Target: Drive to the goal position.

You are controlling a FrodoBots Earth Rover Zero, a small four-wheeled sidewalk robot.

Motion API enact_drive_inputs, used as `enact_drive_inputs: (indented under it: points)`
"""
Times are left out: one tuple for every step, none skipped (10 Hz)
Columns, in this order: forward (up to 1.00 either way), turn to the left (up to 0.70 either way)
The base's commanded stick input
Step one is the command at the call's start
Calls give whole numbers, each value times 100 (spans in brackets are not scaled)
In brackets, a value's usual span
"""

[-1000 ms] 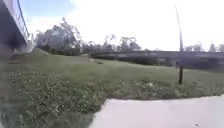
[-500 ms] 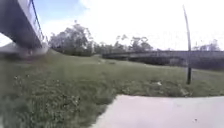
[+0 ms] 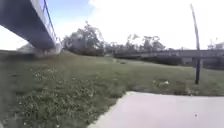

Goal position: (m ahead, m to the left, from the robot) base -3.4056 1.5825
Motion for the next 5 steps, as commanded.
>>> enact_drive_inputs:
  points:
    - [-50,-50]
    - [-54,-47]
    - [-66,-38]
    - [-70,-35]
    - [-70,-35]
